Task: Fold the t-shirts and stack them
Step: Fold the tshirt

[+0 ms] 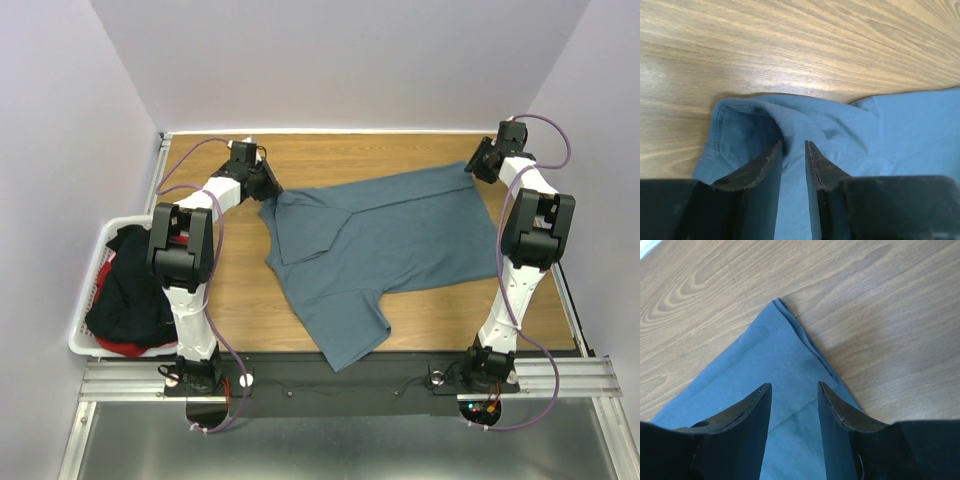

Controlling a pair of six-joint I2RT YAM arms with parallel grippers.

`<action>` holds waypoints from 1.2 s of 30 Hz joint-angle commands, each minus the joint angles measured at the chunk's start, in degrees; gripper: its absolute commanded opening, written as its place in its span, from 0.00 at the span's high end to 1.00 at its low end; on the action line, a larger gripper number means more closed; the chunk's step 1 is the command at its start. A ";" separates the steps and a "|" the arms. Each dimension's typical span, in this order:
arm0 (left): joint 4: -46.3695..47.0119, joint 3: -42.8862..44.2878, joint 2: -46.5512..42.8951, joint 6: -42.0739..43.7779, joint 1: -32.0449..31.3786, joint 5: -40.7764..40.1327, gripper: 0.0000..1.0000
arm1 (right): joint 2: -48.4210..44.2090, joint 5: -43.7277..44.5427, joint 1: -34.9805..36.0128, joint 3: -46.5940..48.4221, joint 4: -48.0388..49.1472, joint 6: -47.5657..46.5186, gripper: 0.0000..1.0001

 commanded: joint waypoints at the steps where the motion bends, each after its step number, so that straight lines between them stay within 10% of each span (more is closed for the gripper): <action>1: 3.15 -2.04 -1.64 -1.19 0.06 1.37 0.79 | -1.17 -0.72 -0.58 1.31 2.57 0.42 0.52; 5: 4.38 -5.03 -4.80 -1.46 0.06 -0.03 1.00 | -0.55 -1.15 -0.76 1.76 2.57 0.77 0.52; 36: 8.61 -18.13 -9.30 -3.57 1.64 -3.82 1.00 | 4.10 -13.17 -0.76 9.57 2.66 -0.99 0.71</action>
